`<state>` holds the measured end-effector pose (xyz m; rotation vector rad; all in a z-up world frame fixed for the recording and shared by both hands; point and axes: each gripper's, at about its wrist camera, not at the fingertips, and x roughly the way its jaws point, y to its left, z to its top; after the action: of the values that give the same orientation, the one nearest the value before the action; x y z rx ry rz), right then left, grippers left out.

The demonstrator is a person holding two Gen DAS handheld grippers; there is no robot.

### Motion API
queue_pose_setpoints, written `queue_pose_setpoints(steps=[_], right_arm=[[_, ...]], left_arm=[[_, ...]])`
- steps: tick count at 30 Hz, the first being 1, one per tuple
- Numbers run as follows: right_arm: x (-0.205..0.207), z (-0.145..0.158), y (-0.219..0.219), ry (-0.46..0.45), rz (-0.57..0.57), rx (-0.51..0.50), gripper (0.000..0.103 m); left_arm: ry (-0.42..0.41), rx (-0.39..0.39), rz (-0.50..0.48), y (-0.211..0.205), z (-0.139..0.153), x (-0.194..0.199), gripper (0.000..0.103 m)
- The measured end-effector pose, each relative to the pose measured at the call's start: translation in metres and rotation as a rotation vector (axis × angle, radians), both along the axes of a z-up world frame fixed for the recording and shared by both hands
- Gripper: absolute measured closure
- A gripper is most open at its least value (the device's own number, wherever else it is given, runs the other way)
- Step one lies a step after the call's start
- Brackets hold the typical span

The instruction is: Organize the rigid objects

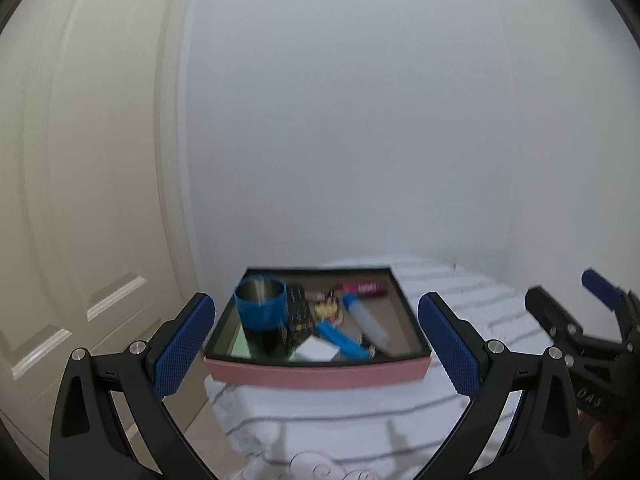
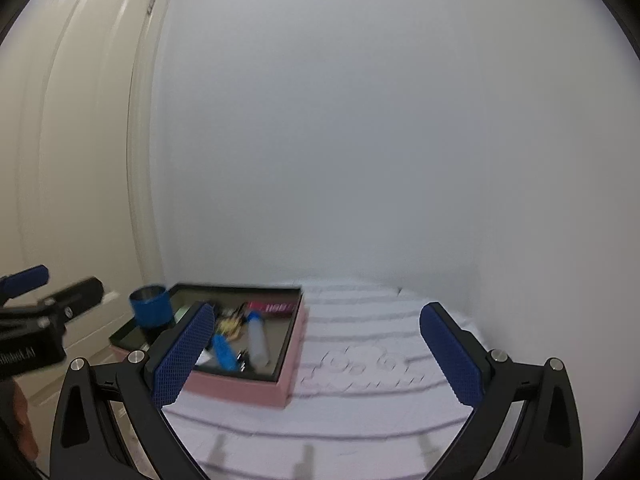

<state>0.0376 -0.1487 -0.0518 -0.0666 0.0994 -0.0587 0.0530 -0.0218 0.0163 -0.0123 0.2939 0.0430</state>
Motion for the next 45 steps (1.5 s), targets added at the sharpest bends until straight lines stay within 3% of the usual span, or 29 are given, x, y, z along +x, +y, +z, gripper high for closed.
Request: queue_pose_setpoints(steps=[6, 16, 30, 38, 45], right_arm=[[0.005, 0.000, 0.000, -0.009, 0.023, 0.006, 0.000], [0.009, -0.006, 0.000, 0.012, 0.027, 0.004, 0.000], [0.017, -0.015, 0.009, 0.036, 0.135, 0.003, 0.000], [0.025, -0.022, 0.015, 0.076, 0.159, 0.019, 0.000], [0.026, -0.024, 0.016, 0.091, 0.157, 0.016, 0.000]], left_arm=[[-0.060, -0.014, -0.028, -0.002, 0.005, -0.005, 0.000], [-0.038, -0.003, -0.022, -0.004, 0.002, 0.000, 0.000], [-0.004, 0.027, 0.090, 0.006, -0.007, 0.002, 0.000], [0.054, -0.002, 0.066, 0.010, -0.014, 0.004, 0.000], [0.058, 0.002, 0.074, 0.010, -0.014, 0.004, 0.000]])
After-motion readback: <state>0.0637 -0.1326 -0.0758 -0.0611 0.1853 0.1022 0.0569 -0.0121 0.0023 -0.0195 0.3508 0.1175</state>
